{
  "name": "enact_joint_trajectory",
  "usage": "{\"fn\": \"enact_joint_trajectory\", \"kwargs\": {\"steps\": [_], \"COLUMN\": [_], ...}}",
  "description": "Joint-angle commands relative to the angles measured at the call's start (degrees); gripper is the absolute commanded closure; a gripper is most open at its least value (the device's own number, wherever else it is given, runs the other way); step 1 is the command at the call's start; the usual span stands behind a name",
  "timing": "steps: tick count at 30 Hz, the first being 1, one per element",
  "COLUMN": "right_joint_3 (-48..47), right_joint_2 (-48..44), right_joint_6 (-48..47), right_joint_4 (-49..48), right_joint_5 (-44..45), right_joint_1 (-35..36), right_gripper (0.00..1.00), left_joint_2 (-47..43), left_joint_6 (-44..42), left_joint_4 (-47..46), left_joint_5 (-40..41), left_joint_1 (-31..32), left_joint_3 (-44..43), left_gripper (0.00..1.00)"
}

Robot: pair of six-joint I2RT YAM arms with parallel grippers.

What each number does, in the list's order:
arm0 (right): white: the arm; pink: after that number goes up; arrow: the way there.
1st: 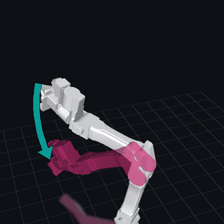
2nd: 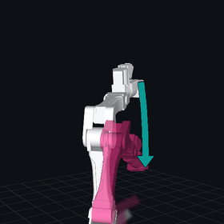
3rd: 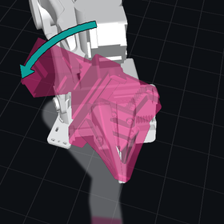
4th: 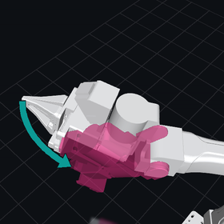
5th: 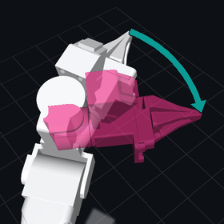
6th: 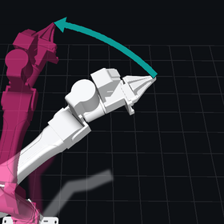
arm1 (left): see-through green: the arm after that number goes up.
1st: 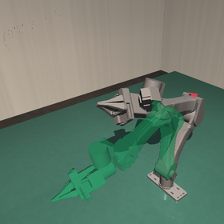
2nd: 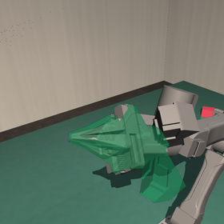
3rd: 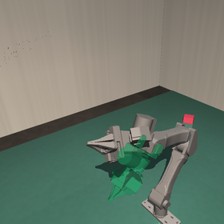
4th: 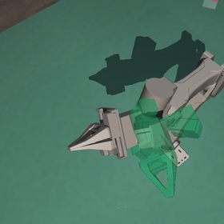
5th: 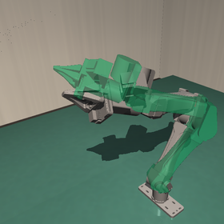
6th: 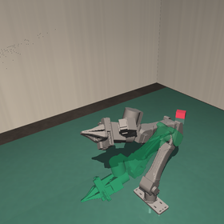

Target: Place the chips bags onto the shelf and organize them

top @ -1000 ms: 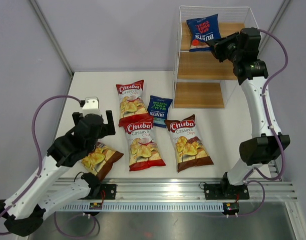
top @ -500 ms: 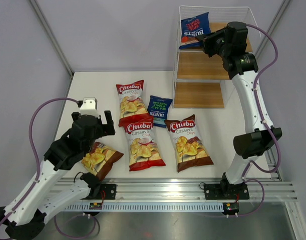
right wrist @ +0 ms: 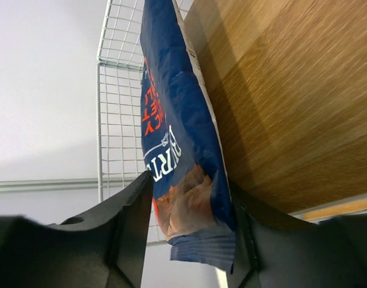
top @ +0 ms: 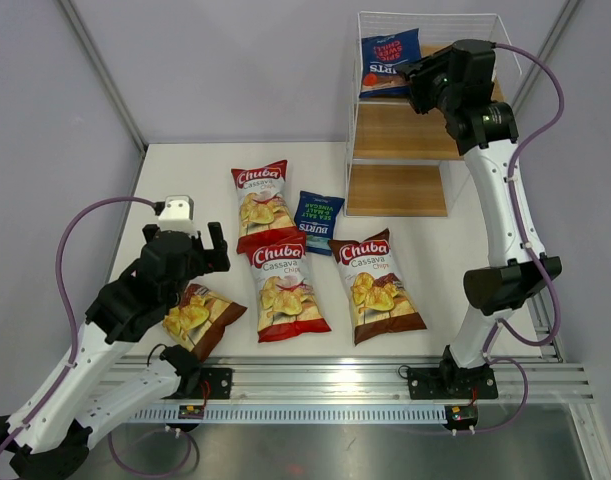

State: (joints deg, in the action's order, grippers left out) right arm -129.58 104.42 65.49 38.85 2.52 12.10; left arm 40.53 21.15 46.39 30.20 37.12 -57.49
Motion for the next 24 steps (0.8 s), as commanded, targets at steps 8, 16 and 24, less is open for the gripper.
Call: {"fn": "enact_joint_trajectory", "kwargs": {"steps": [8, 16, 24], "right_joint_3": [-4.6, -0.4, 5.2], "right_joint_2": [-0.6, -7.6, -19.0], "right_joint_6": [-12.2, -18.5, -32.0], "right_joint_4": [8.2, 5.7, 5.4], "right_joint_5": [8.6, 9.9, -0.5], "right_joint_1": [0.3, -0.6, -0.7], "right_gripper": [0.32, 0.19, 0.01], "left_joint_2": [0.1, 1.2, 2.3], "left_joint_6": [-1.0, -1.1, 6.9], "left_joint_4": [-2.9, -2.9, -13.5], "left_joint_5": [-1.8, -5.8, -20.7], "left_joint_1": [-0.2, -0.2, -0.2], "left_joint_3": [0.5, -0.2, 2.6], "left_gripper": [0.01, 0.01, 0.01]}}
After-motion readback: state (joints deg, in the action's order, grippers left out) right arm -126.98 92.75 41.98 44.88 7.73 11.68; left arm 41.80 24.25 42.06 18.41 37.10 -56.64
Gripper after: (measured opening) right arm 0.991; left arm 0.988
